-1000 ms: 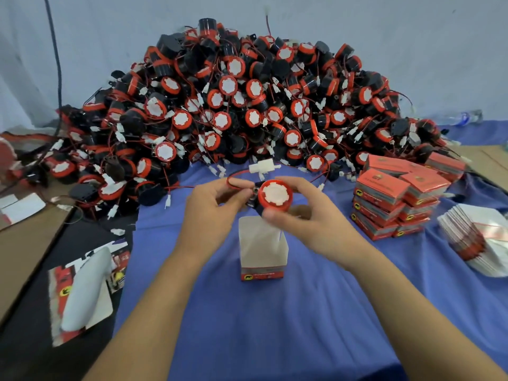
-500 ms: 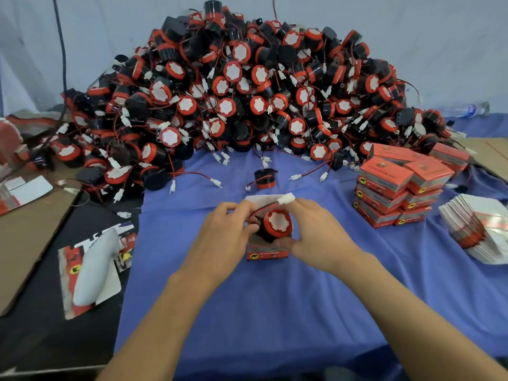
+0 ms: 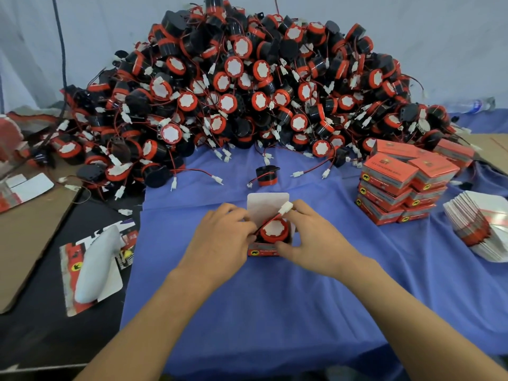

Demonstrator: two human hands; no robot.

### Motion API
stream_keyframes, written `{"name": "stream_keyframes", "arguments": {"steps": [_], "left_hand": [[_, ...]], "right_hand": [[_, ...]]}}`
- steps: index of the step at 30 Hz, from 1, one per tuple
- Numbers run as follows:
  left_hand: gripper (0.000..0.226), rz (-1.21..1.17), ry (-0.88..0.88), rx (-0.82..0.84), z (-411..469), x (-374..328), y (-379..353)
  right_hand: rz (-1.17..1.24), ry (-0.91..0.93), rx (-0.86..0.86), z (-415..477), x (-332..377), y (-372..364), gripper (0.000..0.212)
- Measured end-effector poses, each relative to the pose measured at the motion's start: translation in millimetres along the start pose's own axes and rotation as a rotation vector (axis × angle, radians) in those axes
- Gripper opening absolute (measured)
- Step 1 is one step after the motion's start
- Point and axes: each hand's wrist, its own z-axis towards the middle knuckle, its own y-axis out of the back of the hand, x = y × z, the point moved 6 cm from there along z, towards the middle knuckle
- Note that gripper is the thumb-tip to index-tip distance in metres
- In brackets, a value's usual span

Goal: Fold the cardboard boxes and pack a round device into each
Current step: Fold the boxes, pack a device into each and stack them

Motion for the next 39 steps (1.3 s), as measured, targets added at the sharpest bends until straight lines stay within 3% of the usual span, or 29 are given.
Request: {"name": "stream_keyframes", "arguments": {"steps": [4,7,11,13,15,19,24,32,39], "left_hand": [[0.017,-0.037,-0.004,-0.002,-4,0,-6],[0.019,-0.052,-0.014,0.005,-6,-1,-9],[0.022,-0.021,-0.062,0.042,-5,-7,-13],[0.023,0.023,-0.086,0.033,-3,-10,-12],[0.022,0.054,-0.101,0.031,0,-11,-11],[0.018,0.034,-0.066,0.080,7,-7,-14],[0.036,0.098,-0.087,0.164,9,-11,-18],[0.030,0.101,-0.039,0.174,14,-7,-22],[0.020,-0.167,0.131,0.189,25,2,-17]], "right_hand": [[0.076,-0.035,-0.037,-1,0,-8,0.025],[0.207,-0.088,-0.059,-4,-4,-16,0.026],[0.473,-0.143,-0.095,-6,-4,-18,0.024],[0.671,-0.249,-0.138,-6,-7,-16,0.014],[0.792,-0.356,-0.189,-6,-11,-14,0.019],[0.558,-0.321,-0.269,-5,-8,-7,0.010],[0.555,-0.290,-0.291,-7,-15,-4,0.007],[0.490,-0.312,-0.373,-13,-31,-10,0.010],[0.230,-0.197,-0.300,-9,-31,-9,0.007]]}}
